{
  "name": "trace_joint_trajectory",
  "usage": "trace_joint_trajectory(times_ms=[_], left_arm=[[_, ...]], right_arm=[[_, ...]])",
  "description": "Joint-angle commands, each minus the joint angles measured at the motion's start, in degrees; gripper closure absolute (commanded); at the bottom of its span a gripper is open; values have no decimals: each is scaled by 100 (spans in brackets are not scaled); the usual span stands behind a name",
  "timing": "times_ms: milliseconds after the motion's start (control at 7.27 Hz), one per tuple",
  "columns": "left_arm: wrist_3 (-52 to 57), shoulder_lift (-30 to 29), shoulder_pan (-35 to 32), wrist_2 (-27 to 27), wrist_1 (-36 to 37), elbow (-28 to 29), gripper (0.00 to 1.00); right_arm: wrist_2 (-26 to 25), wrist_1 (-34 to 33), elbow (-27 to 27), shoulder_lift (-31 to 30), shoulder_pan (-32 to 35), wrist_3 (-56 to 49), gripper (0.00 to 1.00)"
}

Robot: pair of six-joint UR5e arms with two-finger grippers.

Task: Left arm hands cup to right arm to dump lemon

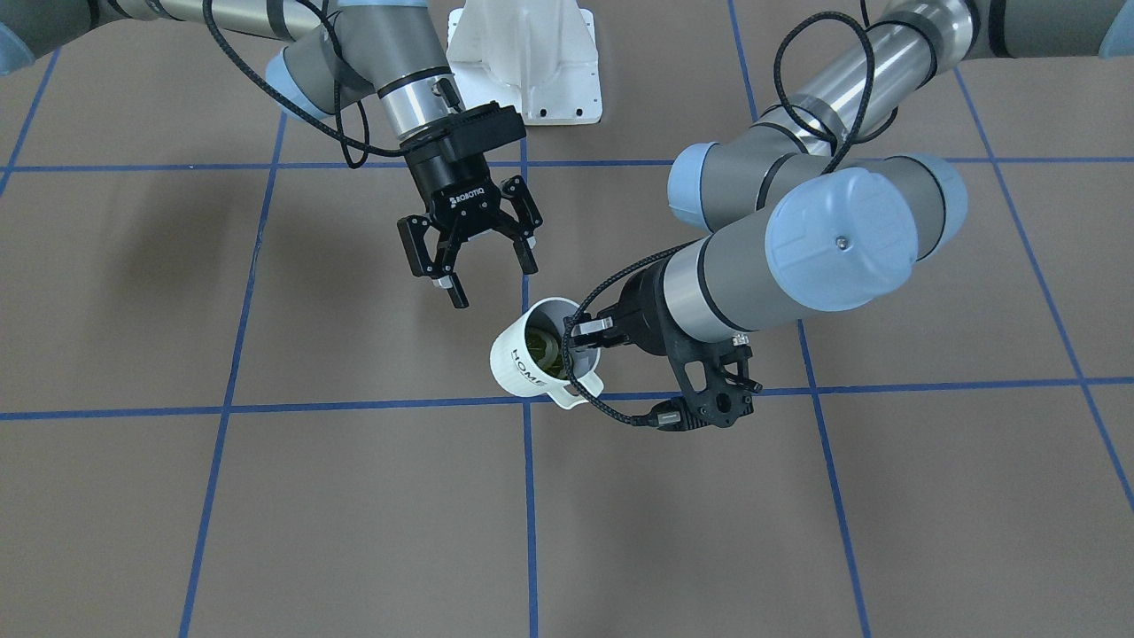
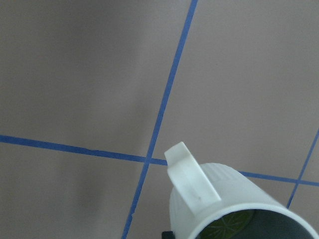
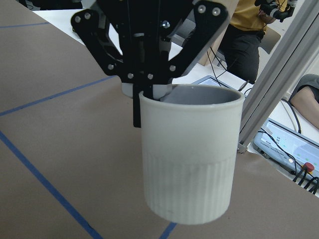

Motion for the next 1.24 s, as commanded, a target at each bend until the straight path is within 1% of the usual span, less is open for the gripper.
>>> trace_joint_trajectory(times_ms=[0,275,1101], left_arm=[[5,-6,12,-140,22,-37,100],[-38,2,21,-253,30,-72,100],[-65,46,188,-245,57,-248,100]], right_arm=[[-7,13,4,7,0,16,1],[-103,13,4,7,0,16,1],[-112,22,13,16,0,25,1]])
